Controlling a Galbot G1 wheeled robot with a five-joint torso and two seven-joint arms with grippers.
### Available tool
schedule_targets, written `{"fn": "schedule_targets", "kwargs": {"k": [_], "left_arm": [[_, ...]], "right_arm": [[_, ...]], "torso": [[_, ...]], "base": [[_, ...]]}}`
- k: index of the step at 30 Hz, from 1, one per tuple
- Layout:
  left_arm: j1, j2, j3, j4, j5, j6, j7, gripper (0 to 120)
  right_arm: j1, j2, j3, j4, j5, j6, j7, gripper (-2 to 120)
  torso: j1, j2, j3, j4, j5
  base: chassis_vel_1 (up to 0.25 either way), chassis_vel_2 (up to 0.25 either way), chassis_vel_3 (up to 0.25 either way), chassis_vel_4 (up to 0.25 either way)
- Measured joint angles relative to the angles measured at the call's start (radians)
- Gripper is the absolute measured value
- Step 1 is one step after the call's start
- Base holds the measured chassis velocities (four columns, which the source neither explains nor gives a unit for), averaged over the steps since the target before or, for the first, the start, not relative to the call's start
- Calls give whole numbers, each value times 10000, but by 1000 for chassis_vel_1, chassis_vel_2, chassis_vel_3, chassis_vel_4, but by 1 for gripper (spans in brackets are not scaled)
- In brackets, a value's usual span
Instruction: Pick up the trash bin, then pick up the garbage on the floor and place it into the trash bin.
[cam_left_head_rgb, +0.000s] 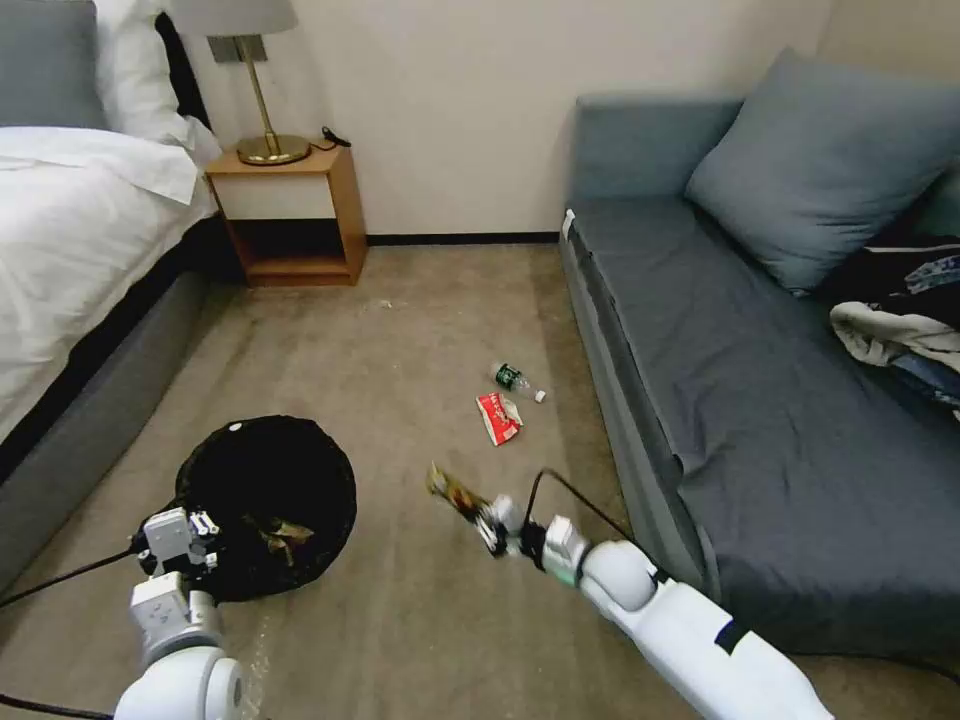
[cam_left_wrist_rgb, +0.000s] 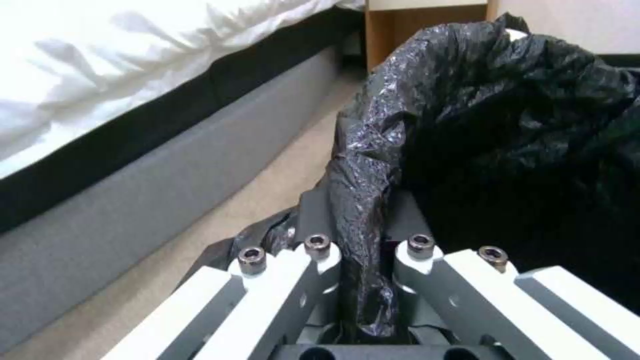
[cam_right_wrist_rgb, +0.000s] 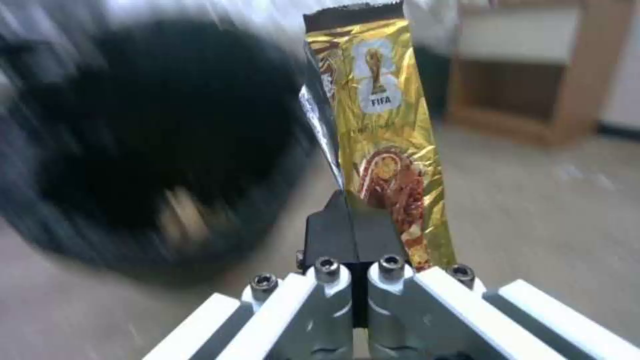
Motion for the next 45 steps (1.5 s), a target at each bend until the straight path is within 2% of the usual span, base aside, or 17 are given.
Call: {"fn": "schedule_targets", "kwargs": {"k": [3, 7, 10, 17, 22, 29, 32, 34, 36, 37, 39, 42, 43, 45], "left_arm": [[-7, 11, 1, -91, -130, 115, 10, 5], [-7, 23, 12, -196, -398, 356, 27, 5], [-12, -36, 90, -199, -295, 383, 32, 5], [-12, -152, 159, -278, -57, 383, 65, 5], [41, -209, 171, -324, 5, 361, 77, 5], [198, -302, 223, -526, 99, 331, 94, 5], [237, -309, 231, -660, -120, 413, 137, 5], [292, -329, 268, -797, -493, 595, 182, 5], [300, -332, 271, -803, -512, 602, 184, 5], [309, -333, 272, -807, -533, 610, 187, 5], [313, -333, 269, -807, -540, 613, 186, 5], [320, -329, 251, -807, -555, 615, 190, 5], [320, -329, 251, -807, -555, 615, 190, 5], [326, -307, 233, -807, -564, 616, 191, 5]], "right_arm": [[210, 49, -418, 366, 408, 158, 60, 0], [945, 266, -1618, 507, 974, 539, 661, 0], [1779, 660, -2733, 217, 1290, 920, 1164, 0], [2536, 1300, -3753, 28, 1717, 1193, 1480, 0], [2598, 1678, -3941, -369, 1205, 1367, 1521, 0], [2428, 2198, -3992, -1121, 336, 1620, 2230, 0], [2369, 2340, -3992, -1239, 99, 1644, 2579, 0], [2259, 2485, -3960, -1248, -263, 1520, 3100, 12], [2248, 2482, -3956, -1232, -292, 1476, 3164, 13], [2221, 2444, -3953, -1129, -327, 1323, 3324, 20], [2208, 2395, -3949, -1069, -327, 1253, 3376, 25], [2158, 2262, -3868, -952, -327, 1191, 3383, 40], [2158, 2262, -3868, -952, -327, 1191, 3383, 40], [2123, 2139, -3756, -817, -332, 1188, 3346, 50]], "torso": [[-1, 0, 0, 0, 3], [0, 1, 0, 0, 1], [0, 0, 1, 2, 1], [0, 0, 0, 2, 2], [0, 0, 0, 0, 2], [0, 0, 0, 0, 2], [-1, 1, 0, 1, 2], [-1, 0, 0, 0, 3], [-1, 0, 0, 1, 2], [-1, 1, 0, 0, 3], [0, 1, 0, 1, 4], [-1, 1, 0, 0, 4], [-1, 1, 0, 0, 4], [-1, 0, 0, 1, 3]], "base": [[0, 0, 0, 0], [0, 0, 0, 0], [0, 0, 0, 0], [0, 0, 0, 0], [0, 0, 0, 0], [0, 0, 0, 0], [0, 0, 0, 0], [0, 0, 0, 0], [0, 0, 0, 0], [0, 0, 0, 0], [0, 0, 0, 0], [0, 0, 0, 0], [0, 0, 0, 0], [0, 0, 0, 0]]}}
